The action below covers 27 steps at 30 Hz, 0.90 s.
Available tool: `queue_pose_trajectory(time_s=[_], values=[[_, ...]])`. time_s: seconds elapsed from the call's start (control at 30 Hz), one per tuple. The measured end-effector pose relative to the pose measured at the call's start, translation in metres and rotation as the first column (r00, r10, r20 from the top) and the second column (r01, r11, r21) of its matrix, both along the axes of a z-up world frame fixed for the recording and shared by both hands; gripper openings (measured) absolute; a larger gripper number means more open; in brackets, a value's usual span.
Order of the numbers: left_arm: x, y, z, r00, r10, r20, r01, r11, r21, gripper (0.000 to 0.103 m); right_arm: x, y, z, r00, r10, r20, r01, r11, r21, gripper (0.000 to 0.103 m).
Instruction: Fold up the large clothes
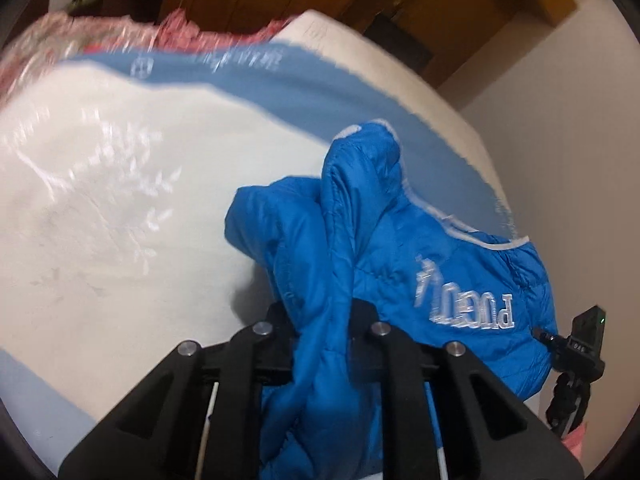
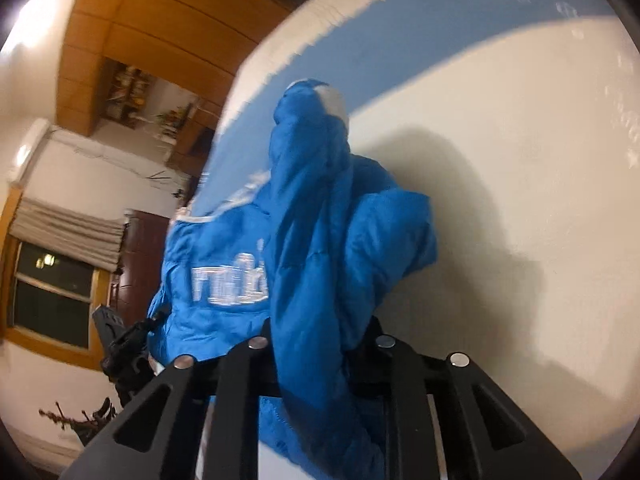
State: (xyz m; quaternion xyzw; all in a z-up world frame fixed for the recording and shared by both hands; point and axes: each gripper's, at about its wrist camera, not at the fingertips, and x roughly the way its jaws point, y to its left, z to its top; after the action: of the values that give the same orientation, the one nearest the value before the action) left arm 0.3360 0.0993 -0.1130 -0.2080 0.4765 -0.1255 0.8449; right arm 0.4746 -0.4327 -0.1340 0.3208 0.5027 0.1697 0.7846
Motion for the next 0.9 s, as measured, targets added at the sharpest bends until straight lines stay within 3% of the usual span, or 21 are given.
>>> queue_pose_trajectory(time_s=[0.2,0.43,0.67,0.8,0.9], values=[[-0.046,0.002,0.05,0.998,-0.048,0.039,0.048,0.999,-0.002,0.013,-0.062,0.008,0.058,0.997,0.036,0.075,-0.035,0.999,-0.025,0.017],[-0.112,0.028,0.071,0.998,-0.054,0.038,0.055,0.998,-0.006,0.014,-0.145,0.022,0.07,0.996,0.07,0.05,-0.069,0.998,-0.012,0.017],[-0.15,0.037,0.014,0.998,-0.041,-0.052,0.045,0.996,0.083,0.016,-0.198,0.042,0.025,0.997,0.037,-0.074,-0.042,0.996,-0.074,0.017],[-0.147,0.037,-0.036,0.992,-0.04,-0.121,0.062,0.981,0.185,0.021,-0.201,0.047,-0.018,0.99,-0.009,-0.144,-0.019,0.98,-0.197,0.018],[-0.144,0.041,-0.066,0.991,-0.058,-0.119,0.079,0.98,0.182,0.03,-0.196,0.042,-0.055,0.98,-0.04,-0.194,0.006,0.985,-0.17,0.022]])
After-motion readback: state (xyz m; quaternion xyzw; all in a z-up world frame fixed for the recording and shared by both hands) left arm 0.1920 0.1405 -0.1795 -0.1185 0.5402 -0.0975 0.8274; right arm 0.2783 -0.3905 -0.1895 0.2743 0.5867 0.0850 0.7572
